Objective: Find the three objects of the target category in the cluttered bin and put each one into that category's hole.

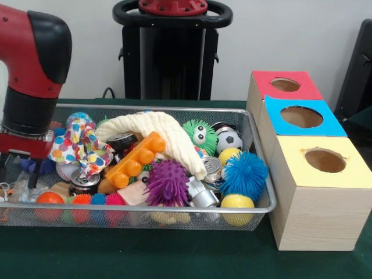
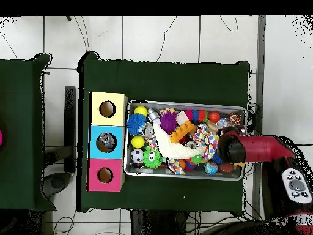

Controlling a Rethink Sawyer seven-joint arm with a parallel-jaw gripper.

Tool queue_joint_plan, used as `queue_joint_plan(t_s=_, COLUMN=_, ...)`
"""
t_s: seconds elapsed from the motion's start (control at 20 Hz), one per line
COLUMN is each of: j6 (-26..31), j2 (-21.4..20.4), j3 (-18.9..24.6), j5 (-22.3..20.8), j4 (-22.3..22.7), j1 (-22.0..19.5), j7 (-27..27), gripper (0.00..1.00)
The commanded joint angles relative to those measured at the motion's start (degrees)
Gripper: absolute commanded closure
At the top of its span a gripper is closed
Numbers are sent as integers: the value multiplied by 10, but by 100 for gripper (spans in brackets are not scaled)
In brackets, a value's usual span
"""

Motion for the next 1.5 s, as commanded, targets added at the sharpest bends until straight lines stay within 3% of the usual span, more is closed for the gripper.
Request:
queue_joint_plan(t_s=0.05, j6=168, j2=44, j3=196, j5=38, j4=52, j1=-114, j7=-327, gripper=0)
queue_joint_plan(t_s=0.3, j6=157, j2=66, j3=297, j5=53, j4=97, j1=-203, j7=-402, gripper=0)
queue_joint_plan(t_s=0.55, j6=135, j2=85, j3=335, j5=47, j4=112, j1=-236, j7=-419, gripper=0)
queue_joint_plan(t_s=1.1, j6=93, j2=132, j3=397, j5=29, j4=123, j1=-268, j7=-441, gripper=0)
queue_joint_plan(t_s=1.5, j6=83, j2=147, j3=414, j5=11, j4=109, j1=-252, j7=-417, gripper=0)
